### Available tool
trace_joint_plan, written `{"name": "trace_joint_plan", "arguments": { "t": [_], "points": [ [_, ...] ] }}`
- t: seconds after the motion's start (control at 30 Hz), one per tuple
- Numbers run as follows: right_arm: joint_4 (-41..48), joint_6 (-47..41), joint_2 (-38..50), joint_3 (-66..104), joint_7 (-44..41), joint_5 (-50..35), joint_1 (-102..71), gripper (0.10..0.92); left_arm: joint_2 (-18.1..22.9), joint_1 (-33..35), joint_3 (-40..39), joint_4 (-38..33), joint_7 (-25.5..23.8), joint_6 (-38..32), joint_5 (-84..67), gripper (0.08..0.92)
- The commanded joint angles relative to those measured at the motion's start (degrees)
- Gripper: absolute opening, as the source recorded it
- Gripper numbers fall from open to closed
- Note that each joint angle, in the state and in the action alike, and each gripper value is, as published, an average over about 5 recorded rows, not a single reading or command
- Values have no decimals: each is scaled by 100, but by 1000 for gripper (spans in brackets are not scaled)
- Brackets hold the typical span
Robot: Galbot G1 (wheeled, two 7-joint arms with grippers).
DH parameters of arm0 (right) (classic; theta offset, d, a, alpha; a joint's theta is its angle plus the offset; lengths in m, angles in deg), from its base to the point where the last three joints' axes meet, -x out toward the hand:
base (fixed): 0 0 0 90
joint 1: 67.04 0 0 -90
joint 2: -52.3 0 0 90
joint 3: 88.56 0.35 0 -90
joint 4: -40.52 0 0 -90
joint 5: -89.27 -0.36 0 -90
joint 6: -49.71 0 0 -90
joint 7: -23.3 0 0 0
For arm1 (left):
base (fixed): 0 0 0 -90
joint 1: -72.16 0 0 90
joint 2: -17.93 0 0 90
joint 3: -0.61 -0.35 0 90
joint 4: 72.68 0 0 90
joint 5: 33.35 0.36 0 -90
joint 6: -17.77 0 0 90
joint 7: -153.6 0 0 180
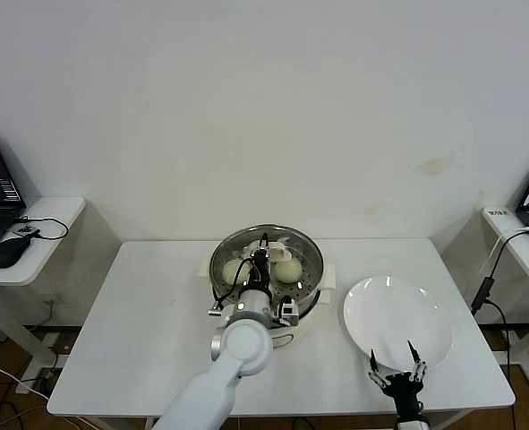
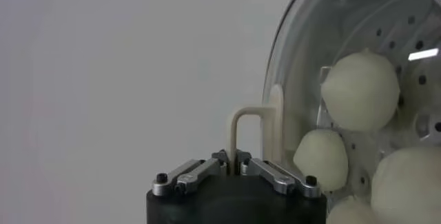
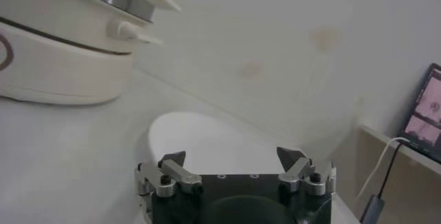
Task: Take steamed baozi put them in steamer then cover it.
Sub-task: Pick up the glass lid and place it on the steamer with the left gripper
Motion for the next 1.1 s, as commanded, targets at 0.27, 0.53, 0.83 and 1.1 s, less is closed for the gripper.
{"name": "trace_joint_plan", "arguments": {
  "t": [0.27, 0.53, 0.83, 1.1],
  "points": [
    [-9, 24, 2, -53, -10, 10, -34, 823, 111, 22, 29, 144, 63, -52, 46, 141],
    [-1, 38, 5, -75, -13, 14, -40, 823, 129, 24, 84, 195, 88, -69, 71, 141],
    [-9, 46, 8, -93, -21, 34, -56, 823, 198, 42, 131, 239, 136, -89, 82, 141],
    [-7, 45, 7, -109, -26, 49, -55, 823, 185, 108, 170, 117, 167, -118, 91, 184]
  ]
}}
